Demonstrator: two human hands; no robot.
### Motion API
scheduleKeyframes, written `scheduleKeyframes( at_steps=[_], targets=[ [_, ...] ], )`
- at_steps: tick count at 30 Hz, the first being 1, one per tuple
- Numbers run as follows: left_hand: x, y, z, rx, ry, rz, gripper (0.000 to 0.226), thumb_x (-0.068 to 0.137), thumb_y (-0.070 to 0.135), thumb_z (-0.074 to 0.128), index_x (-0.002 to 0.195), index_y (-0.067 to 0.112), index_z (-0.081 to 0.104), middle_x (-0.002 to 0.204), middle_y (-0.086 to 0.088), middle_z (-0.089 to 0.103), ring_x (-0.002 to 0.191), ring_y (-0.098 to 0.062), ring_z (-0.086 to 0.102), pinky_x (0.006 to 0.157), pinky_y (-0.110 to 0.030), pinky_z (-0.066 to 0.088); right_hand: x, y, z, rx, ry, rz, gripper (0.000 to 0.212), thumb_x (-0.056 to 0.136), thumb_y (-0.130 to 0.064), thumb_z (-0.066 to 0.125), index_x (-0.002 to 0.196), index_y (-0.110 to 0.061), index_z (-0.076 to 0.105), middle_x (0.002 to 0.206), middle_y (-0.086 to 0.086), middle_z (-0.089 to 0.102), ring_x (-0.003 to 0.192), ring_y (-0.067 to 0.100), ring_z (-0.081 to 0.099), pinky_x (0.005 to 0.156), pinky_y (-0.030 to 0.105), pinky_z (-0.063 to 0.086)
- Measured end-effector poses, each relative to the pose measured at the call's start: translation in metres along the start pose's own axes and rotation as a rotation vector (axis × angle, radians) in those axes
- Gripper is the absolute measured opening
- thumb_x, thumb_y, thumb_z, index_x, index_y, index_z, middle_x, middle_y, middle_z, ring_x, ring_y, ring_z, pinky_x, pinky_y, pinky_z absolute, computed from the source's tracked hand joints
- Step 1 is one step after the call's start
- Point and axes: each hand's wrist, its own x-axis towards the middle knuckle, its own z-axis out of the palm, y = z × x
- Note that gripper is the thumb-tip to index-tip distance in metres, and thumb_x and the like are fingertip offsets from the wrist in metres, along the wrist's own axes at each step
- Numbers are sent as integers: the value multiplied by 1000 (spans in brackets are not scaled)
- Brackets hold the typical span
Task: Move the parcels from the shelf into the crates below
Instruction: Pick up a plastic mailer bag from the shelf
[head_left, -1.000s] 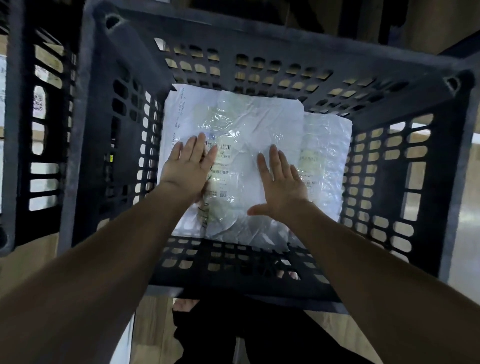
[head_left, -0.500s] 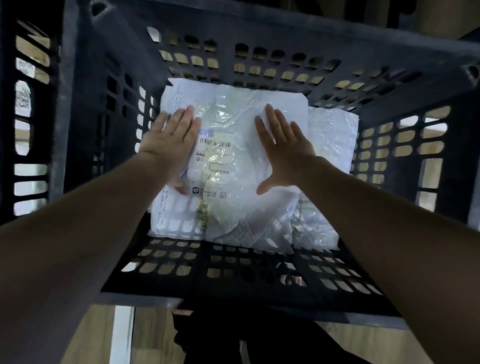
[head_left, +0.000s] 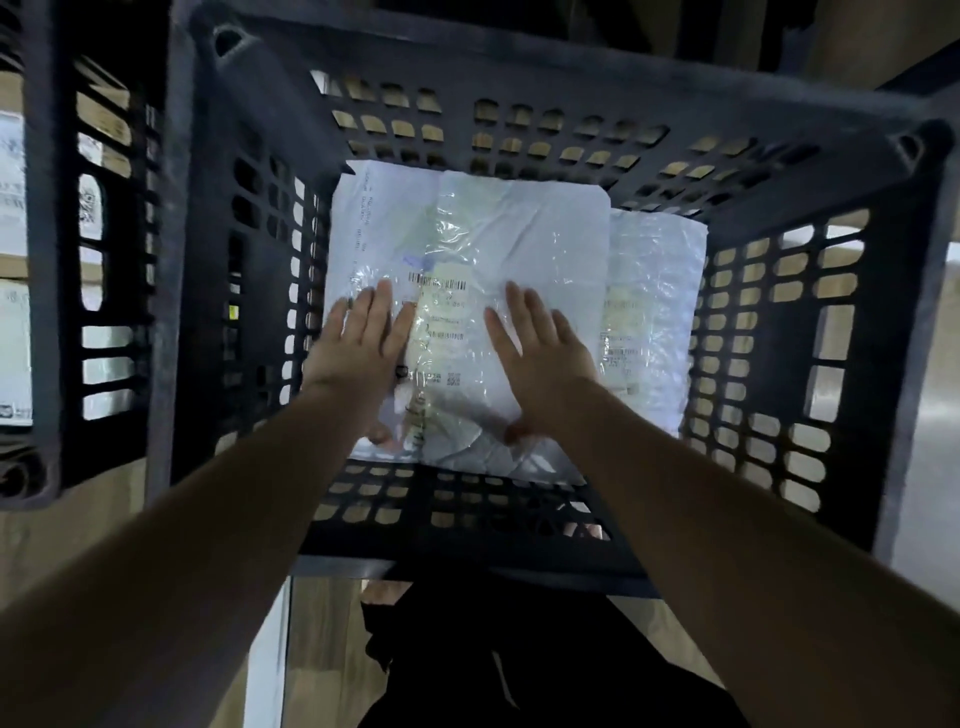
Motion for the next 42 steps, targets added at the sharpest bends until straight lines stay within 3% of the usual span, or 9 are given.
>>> scheduleKeyframes(
  at_steps=[4, 10, 14, 18, 22, 28, 33, 39, 42],
  targets=[
    [9, 13, 16, -42, 60, -64, 113, 90, 49, 52, 126, -4, -41, 146, -31, -29, 140, -42, -19, 111, -48, -11, 10, -7, 9, 31, 56, 20, 84, 95, -8, 41, 144, -7, -28, 146, 23, -38, 141, 38, -23, 119, 46, 0],
    [-1, 12, 13, -21, 75, -92, 125, 79, 64, 57, 137, 0, -34, 149, -27, -26, 142, -40, -16, 113, -48, -8, 4, -7, 19, 90, 104, 65, 102, 93, -17, 55, 134, -12, -39, 133, 18, -49, 141, 34, -26, 117, 44, -3],
    [-19, 9, 18, -62, -28, -126, 119, 81, 62, 55, 140, -2, -27, 150, -26, -25, 143, -37, -13, 114, -46, -7, -19, -4, 30, 231, 51, 144, 85, 96, -10, 45, 146, -11, -24, 145, 14, -40, 143, 29, -22, 117, 39, -3],
    [-23, 3, 26, -115, -30, -95, 93, 95, 47, 42, 144, 2, -23, 151, -19, -28, 144, -31, -16, 116, -44, -7, -23, -4, 38, 245, 29, 191, 91, 95, -22, 52, 146, -8, -23, 150, 13, -35, 144, 27, -20, 117, 37, -3],
    [-21, -6, 20, -119, -91, -45, 114, 83, 57, 57, 145, 5, -23, 152, -16, -28, 144, -28, -15, 116, -44, -7, -17, -4, 31, 180, -19, 187, 89, 96, -23, 50, 146, -8, -23, 152, 14, -32, 145, 26, -17, 117, 38, -3],
    [-29, -22, -11, -189, 42, 21, 110, 77, 57, 65, 148, 10, -4, 156, -12, 4, 143, -26, 14, 117, -42, 8, -23, 19, -14, 96, -32, 97, 98, 83, -66, 51, 152, -16, 4, 159, 10, -13, 147, 26, -9, 119, 40, -1],
    [-8, -5, -16, -90, 150, 45, 112, 83, 54, 59, 145, 13, -24, 153, -14, -25, 144, -30, -3, 117, -41, 4, -4, 33, -22, 136, 48, 112, 117, 78, -66, 59, 148, -16, -22, 156, 8, -23, 146, 25, -14, 119, 37, -1],
    [13, 3, -8, -25, 129, 24, 118, 78, 66, 57, 145, 12, -25, 153, -14, -24, 144, -31, -5, 116, -43, 3, 11, 32, -5, 163, 82, 127, 117, 78, -64, 60, 148, -14, -19, 154, 6, -29, 146, 23, -13, 120, 38, 2],
    [4, 5, -19, -94, 92, 27, 109, 83, 57, 57, 147, 14, -21, 155, -13, -22, 145, -30, -4, 116, -41, 3, 4, 27, -14, 140, 57, 139, 116, 79, -64, 60, 149, -13, -16, 156, 8, -25, 147, 25, -10, 119, 40, 1]
  ],
)
